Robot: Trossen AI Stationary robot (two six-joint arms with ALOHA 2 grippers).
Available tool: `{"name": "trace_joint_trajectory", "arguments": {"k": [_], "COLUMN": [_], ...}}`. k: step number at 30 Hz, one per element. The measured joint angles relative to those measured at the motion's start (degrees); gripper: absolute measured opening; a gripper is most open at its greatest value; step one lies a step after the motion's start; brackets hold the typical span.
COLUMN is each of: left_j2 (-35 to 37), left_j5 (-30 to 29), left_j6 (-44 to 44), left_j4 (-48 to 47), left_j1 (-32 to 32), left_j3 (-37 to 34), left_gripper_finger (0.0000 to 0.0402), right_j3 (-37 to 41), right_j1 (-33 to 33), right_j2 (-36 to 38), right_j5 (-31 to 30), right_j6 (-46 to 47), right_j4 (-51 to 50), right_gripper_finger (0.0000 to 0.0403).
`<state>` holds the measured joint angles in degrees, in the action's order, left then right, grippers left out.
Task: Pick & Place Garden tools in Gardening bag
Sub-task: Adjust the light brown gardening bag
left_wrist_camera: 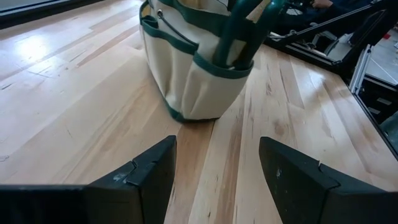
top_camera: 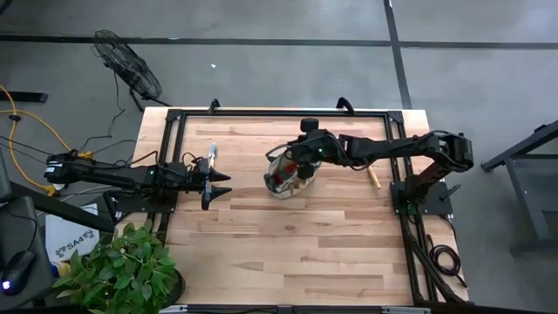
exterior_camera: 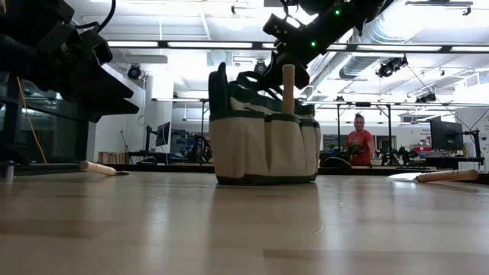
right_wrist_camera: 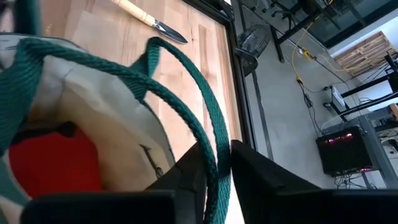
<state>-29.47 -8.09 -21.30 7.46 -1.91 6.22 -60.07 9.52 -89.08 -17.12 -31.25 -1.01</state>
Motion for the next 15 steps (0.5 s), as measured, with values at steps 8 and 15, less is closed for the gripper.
{"name": "trace_joint_trajectory", "arguments": {"k": [8,15], "left_j2": [0.0,0.0], "left_j5": [-0.01,-0.05], "left_j6": [-0.01,-0.02], "left_j4": [0.0,0.0], "left_j1": [0.02,0.0], "left_j3": [0.0,0.0], "left_gripper_finger": [0.0226,0.0226], "right_j3": [0.0,0.0], "right_j1": [0.0,0.0], "right_j2": [0.0,0.0], "right_j5": [0.04,1.58], "right_j6": [0.05,2.06], "right_j4": [-0.23,-0.9], "right_gripper_finger": [0.0026,0.0007]}}
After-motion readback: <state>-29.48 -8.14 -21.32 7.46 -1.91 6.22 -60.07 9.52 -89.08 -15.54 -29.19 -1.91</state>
